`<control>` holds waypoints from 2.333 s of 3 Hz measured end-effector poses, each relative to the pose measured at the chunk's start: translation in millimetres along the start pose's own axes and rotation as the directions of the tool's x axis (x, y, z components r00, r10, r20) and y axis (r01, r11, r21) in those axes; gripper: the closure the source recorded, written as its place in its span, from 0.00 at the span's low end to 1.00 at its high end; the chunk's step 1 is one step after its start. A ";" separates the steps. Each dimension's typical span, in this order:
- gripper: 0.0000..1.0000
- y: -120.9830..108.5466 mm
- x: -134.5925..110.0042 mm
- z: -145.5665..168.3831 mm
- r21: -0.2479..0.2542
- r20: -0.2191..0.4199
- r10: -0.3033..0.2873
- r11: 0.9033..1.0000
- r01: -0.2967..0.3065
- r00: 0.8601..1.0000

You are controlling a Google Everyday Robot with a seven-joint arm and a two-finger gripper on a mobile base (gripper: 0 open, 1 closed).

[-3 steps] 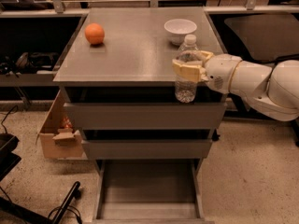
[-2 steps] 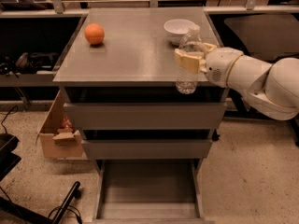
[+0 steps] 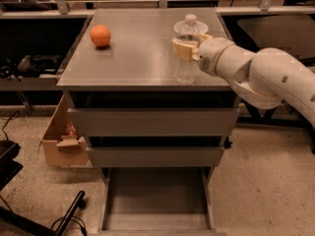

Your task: Pick water bottle from bottom drawer and place on counter

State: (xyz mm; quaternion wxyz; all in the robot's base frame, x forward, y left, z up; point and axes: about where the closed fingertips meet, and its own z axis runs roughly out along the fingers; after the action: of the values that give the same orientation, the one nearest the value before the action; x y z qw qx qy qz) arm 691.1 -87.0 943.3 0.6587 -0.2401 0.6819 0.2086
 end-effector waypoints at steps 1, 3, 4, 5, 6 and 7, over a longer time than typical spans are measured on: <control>1.00 8.2 -3.9 51.8 -0.017 0.003 -0.014 1.000 0.014 1.000; 1.00 9.1 7.3 73.7 -0.055 0.019 -0.023 0.998 0.024 1.000; 0.82 9.0 2.6 73.5 -0.055 0.019 -0.023 0.998 0.024 1.000; 0.58 9.0 2.5 73.5 -0.055 0.019 -0.023 0.998 0.024 1.000; 0.36 9.0 2.5 73.5 -0.055 0.019 -0.023 0.998 0.024 1.000; 0.13 9.0 2.5 73.5 -0.055 0.019 -0.023 0.998 0.024 1.000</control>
Offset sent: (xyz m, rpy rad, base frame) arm 0.0615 0.0651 -0.0021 -0.0241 -0.0352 0.0553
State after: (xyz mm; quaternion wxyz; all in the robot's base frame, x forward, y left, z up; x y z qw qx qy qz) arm 744.3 -35.7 937.1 0.6604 -0.2642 0.6669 0.2219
